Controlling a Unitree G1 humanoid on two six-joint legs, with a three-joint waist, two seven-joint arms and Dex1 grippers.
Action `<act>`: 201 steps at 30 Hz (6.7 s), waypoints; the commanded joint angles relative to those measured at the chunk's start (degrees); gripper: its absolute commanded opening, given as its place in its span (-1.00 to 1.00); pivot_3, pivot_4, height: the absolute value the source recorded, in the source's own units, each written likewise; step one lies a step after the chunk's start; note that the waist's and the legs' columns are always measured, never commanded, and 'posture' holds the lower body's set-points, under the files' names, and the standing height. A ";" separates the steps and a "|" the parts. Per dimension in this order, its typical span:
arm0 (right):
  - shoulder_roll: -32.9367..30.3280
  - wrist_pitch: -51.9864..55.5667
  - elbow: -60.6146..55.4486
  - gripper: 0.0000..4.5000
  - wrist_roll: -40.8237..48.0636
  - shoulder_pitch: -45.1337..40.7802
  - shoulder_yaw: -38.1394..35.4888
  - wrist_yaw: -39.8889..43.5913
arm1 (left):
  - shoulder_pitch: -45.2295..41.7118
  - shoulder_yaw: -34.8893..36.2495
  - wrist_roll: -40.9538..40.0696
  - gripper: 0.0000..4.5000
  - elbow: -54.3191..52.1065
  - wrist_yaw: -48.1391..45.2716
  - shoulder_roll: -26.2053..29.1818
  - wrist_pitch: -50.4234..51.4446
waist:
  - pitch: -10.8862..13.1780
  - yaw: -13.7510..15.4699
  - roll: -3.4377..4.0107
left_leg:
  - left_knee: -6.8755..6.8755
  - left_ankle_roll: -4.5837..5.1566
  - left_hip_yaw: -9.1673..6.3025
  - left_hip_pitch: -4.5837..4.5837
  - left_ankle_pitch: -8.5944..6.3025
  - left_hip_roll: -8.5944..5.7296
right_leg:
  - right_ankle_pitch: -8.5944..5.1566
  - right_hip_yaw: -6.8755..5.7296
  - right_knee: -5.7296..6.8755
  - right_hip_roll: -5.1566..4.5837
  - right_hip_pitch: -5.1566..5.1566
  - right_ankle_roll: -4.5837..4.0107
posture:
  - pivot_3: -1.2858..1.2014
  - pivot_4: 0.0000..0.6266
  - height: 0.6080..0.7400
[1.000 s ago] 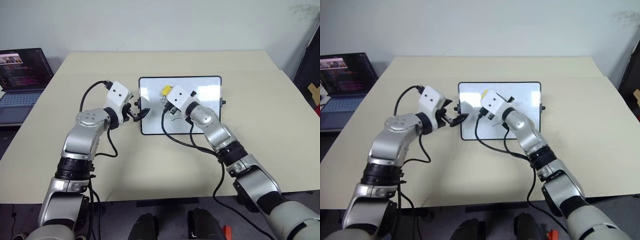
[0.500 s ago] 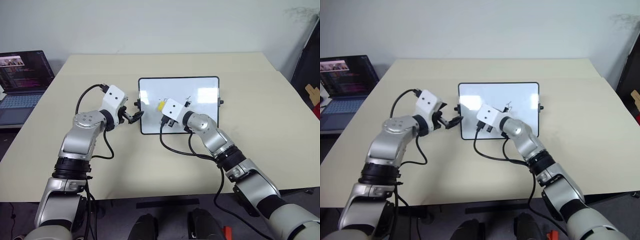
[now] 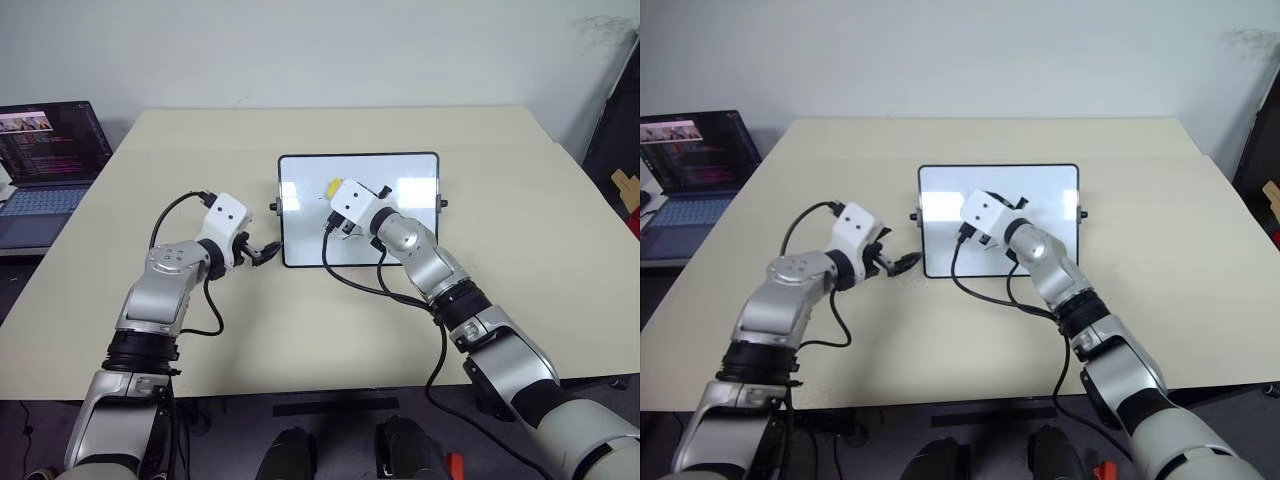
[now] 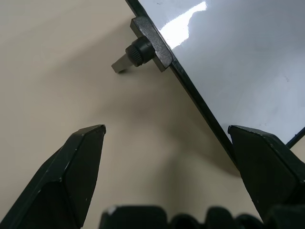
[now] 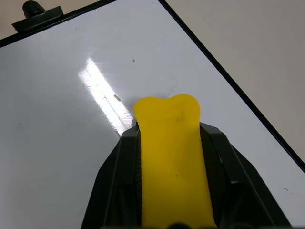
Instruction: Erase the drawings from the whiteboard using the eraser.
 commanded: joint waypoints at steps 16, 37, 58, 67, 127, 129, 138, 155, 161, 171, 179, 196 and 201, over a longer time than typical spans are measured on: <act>-6.84 5.30 -4.58 -0.43 -2.58 5.46 0.47 6.83 | -0.50 1.20 -0.53 1.00 -3.27 0.08 -0.03 0.57 | -0.02 0.90 -0.03 | 0.01 0.02 -0.09 0.04 0.02 -0.07 | 0.00 -0.07 0.02 -0.03 0.08 0.00 | 0.03 -0.52 1.00; 2.20 0.97 4.66 -0.43 -2.09 -4.74 1.44 6.79 | -0.70 0.94 -0.84 1.00 -4.93 -0.06 -0.77 1.34 | -0.02 -0.95 -0.03 | -0.03 0.03 -0.05 0.07 0.04 0.04 | 0.03 -0.01 0.04 -0.02 0.03 -0.05 | 0.03 -0.52 1.00; 0.07 -2.50 14.16 -0.43 -2.85 -6.50 0.36 5.58 | -6.53 2.86 -5.14 1.00 -3.47 -1.23 -3.02 2.83 | -0.01 0.08 -0.02 | -0.04 0.00 -0.12 0.07 0.06 -0.01 | 0.05 -0.08 0.02 -0.03 0.08 -0.08 | 0.03 -0.52 1.00; -3.72 1.37 9.13 -0.43 -2.06 -2.27 -1.05 8.23 | -7.21 2.43 -4.86 1.00 -2.01 -1.80 -2.93 2.00 | -0.02 0.76 -0.04 | -0.02 0.01 -0.17 0.07 0.08 -0.05 | 0.05 -0.13 0.00 -0.02 0.13 -0.07 | 0.03 -0.52 1.00; -7.32 5.09 -15.04 -0.43 6.37 12.66 -10.55 -0.67 | -12.94 -3.70 -5.32 1.00 1.40 -10.77 -6.35 -3.17 | 0.13 0.51 -0.14 | -0.77 -0.25 0.11 -0.22 0.21 0.10 | 0.03 -0.04 -1.07 0.07 -0.07 -0.03 | 0.03 -0.52 1.00; -7.77 7.34 -14.89 -0.43 6.31 14.28 -9.97 0.73 | -12.81 -3.48 -5.39 1.00 1.19 -10.73 -6.30 -3.06 | 0.12 0.53 -0.14 | -0.74 -0.22 0.11 -0.14 0.20 0.10 | 0.03 -0.04 -0.96 0.07 -0.03 -0.03 | 0.03 -0.52 1.00; -9.49 14.49 -18.18 -0.43 4.92 20.71 -7.41 6.15 | -13.21 -3.07 -5.17 1.00 2.76 -10.61 -6.01 -3.74 | 0.00 0.54 -0.23 | -0.76 0.05 0.05 1.05 0.07 0.09 | 0.02 -0.07 -0.92 0.09 1.18 -0.02 | 0.03 -0.52 1.00; -5.49 7.31 -13.98 -0.43 2.63 9.92 -8.31 -1.29 | -9.41 -2.38 -5.88 1.00 4.81 -12.81 -3.07 -1.94 | 0.09 -0.78 -0.26 | -0.83 0.11 0.05 1.72 0.15 0.17 | 0.02 0.00 -0.93 0.16 1.75 -0.03 | 0.03 -0.52 1.00; -4.79 5.63 -8.76 -0.43 2.83 6.31 -8.93 -3.18 | -8.02 -2.33 -6.08 1.00 2.78 -13.11 -2.83 -0.97 | 0.08 -0.56 -0.28 | -0.82 0.08 0.00 0.79 0.15 0.10 | 0.05 -0.03 -0.83 -0.02 0.80 -0.05 | 0.03 -0.52 1.00; -6.02 7.93 -12.00 -0.43 0.84 12.33 -3.28 5.89 | -8.29 -2.43 -6.40 1.00 1.45 -12.85 -3.26 -0.03 | 0.07 -0.80 -0.28 | -0.88 0.10 0.03 0.89 0.13 0.14 | 0.04 -0.02 -0.88 -0.03 0.88 -0.05 | 0.03 -0.52 1.00; -5.49 9.03 -13.64 -0.43 -0.44 12.97 -2.10 6.45 | -8.72 -2.77 -6.33 1.00 1.62 -12.88 -3.85 -0.11 | 0.07 -0.88 -0.28 | -0.86 0.09 0.05 0.92 0.14 0.15 | 0.06 -0.03 -0.85 -0.01 0.89 -0.06 | 0.03 -0.52 1.00; -7.77 10.34 -16.02 -0.43 -0.72 15.40 -4.45 4.55 | -7.93 -2.53 -6.56 1.00 0.74 -12.71 -3.84 0.16 | 0.11 -0.20 -0.29 | -0.90 0.09 0.01 0.82 0.14 0.14 | 0.05 -0.06 -1.01 -0.03 0.87 -0.06 | 0.03 -0.52 1.00; -8.20 12.67 -18.62 -0.43 -0.01 18.10 -4.77 6.16 | -8.01 -2.55 -6.47 1.00 1.13 -12.60 -4.04 0.02 | 0.09 -0.09 -0.32 | -0.89 0.09 0.01 0.86 0.14 0.13 | 0.05 -0.06 -0.95 -0.02 0.91 -0.06 | 0.03 -0.52 1.00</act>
